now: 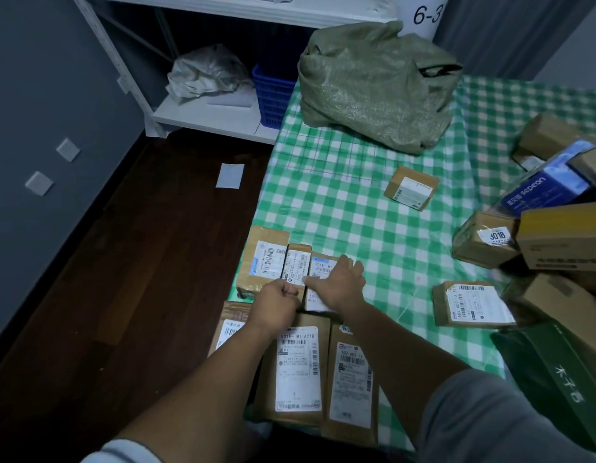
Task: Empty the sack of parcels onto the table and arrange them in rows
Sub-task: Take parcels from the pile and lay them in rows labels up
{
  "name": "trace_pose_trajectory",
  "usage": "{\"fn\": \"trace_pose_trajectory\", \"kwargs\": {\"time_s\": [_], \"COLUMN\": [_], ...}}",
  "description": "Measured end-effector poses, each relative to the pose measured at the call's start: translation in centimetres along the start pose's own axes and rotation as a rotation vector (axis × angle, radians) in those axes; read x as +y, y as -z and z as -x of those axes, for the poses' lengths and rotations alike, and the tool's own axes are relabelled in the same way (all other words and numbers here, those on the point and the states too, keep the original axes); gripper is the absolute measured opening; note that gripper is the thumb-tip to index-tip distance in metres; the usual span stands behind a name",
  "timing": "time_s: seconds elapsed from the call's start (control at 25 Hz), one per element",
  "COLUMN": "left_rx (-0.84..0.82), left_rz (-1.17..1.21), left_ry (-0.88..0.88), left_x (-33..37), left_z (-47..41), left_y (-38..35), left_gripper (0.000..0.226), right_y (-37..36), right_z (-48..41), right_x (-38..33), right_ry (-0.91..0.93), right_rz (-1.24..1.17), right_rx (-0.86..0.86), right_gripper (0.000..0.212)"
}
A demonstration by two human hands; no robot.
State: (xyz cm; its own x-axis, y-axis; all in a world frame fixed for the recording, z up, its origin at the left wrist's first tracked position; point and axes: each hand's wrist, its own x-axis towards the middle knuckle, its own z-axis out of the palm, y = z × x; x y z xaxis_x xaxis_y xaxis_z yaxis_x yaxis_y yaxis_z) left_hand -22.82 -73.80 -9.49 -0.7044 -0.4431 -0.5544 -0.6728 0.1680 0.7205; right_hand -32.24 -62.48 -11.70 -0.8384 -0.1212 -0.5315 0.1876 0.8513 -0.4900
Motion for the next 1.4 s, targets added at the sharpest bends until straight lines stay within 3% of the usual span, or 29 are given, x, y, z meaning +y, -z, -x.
{"fn": "trace_pose_trajectory", "kwargs": {"time_s": [0.24,0.44,0.6,0.96,1.2,1.4], "left_rx": [0.0,-0.066,-0.196,-0.187,-0.105,-0.061], "left_rz": [-0.041,-0.051,-0.058,-0.115,-0.149,-0.181], "left_ry": [-0.016,-0.072,-0.125,-0.062,0.044,0.069], "left_x": [0.8,3.6,6.7,8.7,8.6,8.8], "left_z": [0.6,1.2,2.5,3.3,3.1,3.0], "left_y": [-0.3,-3.5,-7.9,-14.7,-17.3,-18.5], "left_gripper": [0.012,0.012,0.01,0.014,0.012,0.016], "right_y": [2.8,7.0,11.6,15.8,16.2,16.8], "right_z": [0.8,2.7,3.5,0.7,-1.6,-3.0], "right_x": [1.8,5.4,9.6,16.5,20.0,21.6], "right_ry": [-0.055,-0.136,-0.213,-0.218,0.046,0.169], "right_rz": [-0.066,0.004,0.027,0.209,0.647,0.834], "right_rx": [0.007,0.001,0.121,0.175,0.056,-0.017], "right_gripper": [0.056,0.047,0.039,0.077,0.099,0.106]}}
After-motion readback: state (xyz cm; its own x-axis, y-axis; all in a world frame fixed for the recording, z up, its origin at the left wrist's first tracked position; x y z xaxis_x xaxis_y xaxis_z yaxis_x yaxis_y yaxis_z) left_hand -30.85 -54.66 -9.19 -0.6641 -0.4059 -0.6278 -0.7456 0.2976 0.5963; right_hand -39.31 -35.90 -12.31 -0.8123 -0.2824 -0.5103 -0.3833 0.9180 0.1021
